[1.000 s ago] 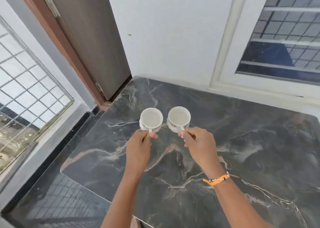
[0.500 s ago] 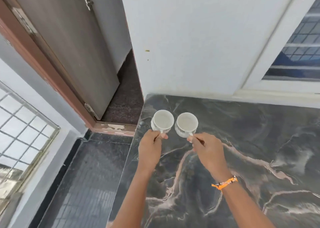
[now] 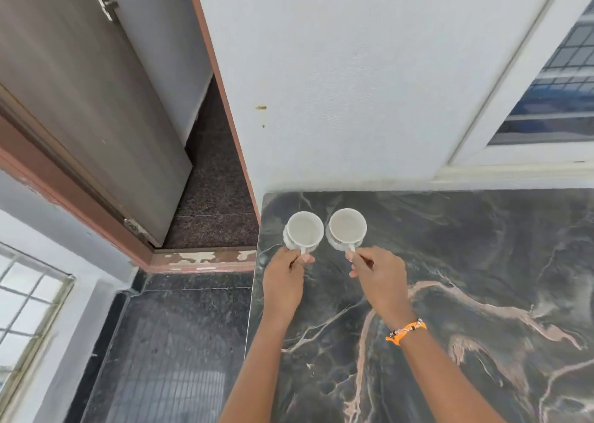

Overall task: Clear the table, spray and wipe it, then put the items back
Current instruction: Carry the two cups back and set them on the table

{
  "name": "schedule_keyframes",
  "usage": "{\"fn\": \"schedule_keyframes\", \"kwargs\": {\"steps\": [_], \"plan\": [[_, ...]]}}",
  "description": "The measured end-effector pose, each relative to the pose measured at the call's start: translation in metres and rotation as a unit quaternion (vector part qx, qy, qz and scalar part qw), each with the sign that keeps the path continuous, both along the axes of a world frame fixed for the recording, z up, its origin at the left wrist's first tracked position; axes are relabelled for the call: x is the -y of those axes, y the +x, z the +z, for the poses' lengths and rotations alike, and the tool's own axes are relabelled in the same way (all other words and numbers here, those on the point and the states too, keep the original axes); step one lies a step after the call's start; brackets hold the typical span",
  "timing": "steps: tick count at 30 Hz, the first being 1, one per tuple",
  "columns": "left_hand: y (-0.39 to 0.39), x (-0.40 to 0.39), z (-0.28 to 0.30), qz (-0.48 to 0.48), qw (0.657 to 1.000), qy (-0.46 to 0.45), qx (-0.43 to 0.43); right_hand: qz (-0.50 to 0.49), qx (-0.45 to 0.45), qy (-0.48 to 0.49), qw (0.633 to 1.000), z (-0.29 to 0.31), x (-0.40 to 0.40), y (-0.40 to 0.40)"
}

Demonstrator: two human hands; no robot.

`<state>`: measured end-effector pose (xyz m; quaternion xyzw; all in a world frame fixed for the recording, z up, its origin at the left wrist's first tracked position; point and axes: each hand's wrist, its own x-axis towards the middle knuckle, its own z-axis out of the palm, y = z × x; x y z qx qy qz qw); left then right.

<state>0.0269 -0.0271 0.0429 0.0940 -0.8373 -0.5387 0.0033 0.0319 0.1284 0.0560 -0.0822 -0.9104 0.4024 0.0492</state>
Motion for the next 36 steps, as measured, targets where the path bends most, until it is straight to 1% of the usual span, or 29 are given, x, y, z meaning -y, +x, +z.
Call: {"fn": "schedule_keyframes", "kwargs": {"steps": [6,10,16,21,26,36], "plan": [[-0.038,0.000,-0.015,0.007,1.000,-0.009,0.025,-0.015,0.019,-0.009,1.000,-0.017,0.004,-0.037],[-0.059,0.002,-0.027,0.015,1.000,0.001,0.026,-0.021,0.033,-0.002,0.999,-0.030,0.010,-0.055],[-0.081,0.008,-0.038,0.010,0.999,-0.008,0.031,-0.020,0.044,0.004,0.999,-0.044,0.018,-0.077],[-0.088,0.009,-0.045,0.012,0.999,-0.020,0.033,-0.025,0.065,0.010,0.998,-0.053,0.024,-0.091],[-0.092,0.013,-0.057,0.016,0.999,-0.019,0.044,-0.029,0.064,0.006,0.998,-0.057,0.029,-0.093],[-0.096,0.014,-0.061,0.015,0.999,0.011,0.035,-0.033,0.077,-0.001,0.997,-0.067,0.033,-0.096]]}}
